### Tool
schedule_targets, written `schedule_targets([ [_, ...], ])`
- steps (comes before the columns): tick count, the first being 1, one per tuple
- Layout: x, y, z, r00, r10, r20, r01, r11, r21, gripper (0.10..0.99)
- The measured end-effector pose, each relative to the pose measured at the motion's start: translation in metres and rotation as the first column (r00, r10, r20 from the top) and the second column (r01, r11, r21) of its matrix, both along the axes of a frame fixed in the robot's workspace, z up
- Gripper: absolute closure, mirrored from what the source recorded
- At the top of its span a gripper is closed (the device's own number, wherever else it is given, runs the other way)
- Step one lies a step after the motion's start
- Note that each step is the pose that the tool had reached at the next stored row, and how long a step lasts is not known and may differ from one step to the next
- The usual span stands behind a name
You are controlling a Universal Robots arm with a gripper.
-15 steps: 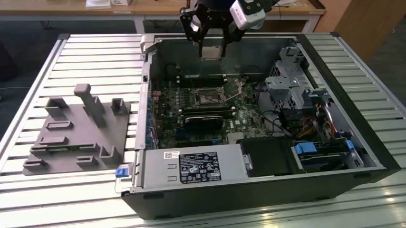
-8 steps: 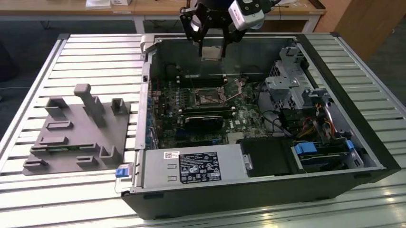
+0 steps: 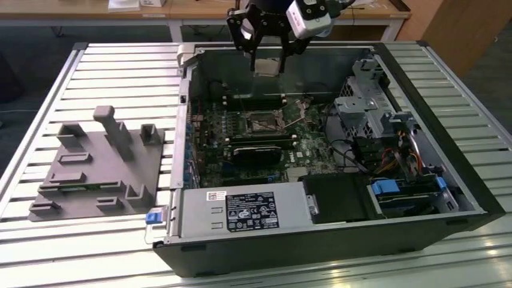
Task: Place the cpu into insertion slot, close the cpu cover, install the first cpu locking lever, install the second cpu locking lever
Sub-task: 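Place the cpu into insertion slot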
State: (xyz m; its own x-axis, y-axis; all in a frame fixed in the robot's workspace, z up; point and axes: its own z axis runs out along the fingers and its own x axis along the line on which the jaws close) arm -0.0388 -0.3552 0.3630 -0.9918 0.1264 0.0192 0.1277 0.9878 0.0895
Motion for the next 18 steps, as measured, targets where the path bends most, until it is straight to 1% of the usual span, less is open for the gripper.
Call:
schedule_targets([
  [6, 0.0000, 0.0004, -0.0004, 0.9993, -0.037, 0.0000, 0.037, 0.9993, -0.001, 0.545],
  [10, 0.0000, 0.0004, -0.0012, 0.9962, -0.087, 0.0002, 0.087, 0.9962, -0.004, 0.545],
  [12, 0.0000, 0.0004, -0.0018, 0.9929, -0.119, 0.0002, 0.119, 0.9928, -0.006, 0.545],
  [14, 0.0000, 0.0004, -0.0025, 0.9881, -0.154, 0.0003, 0.154, 0.9881, -0.006, 0.545],
  [18, 0.0000, 0.0004, -0.0035, 0.9755, -0.220, 0.0003, 0.220, 0.9755, -0.006, 0.545],
])
